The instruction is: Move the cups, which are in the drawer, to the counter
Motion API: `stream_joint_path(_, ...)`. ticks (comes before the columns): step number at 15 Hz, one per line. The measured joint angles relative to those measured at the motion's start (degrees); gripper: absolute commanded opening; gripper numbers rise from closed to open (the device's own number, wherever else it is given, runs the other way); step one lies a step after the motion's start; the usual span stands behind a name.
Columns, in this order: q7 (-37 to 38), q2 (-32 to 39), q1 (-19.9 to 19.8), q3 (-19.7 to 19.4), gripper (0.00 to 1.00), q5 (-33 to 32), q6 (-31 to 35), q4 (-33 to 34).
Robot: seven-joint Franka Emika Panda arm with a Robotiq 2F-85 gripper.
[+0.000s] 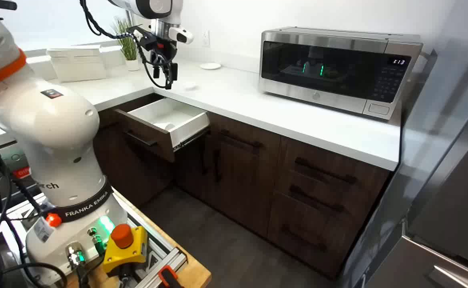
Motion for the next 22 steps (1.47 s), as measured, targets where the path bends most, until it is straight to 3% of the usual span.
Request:
stream_joint_path(8,-1.0,0.4,0.0,0.0,1.0,-0.7,0.0,0.0)
stream_joint_path(13,-18.4,8.2,-0.2,-4.2,1.0,3.8,-0.1,-0.2)
stream_joint_path(17,-21.8,15.5,-1.6,-5.8,1.0,3.8,-0.1,0.9)
stream_joint_path(22,-23.1,16.1,-1.5,-4.9,1.0,3.7,2.6,1.1)
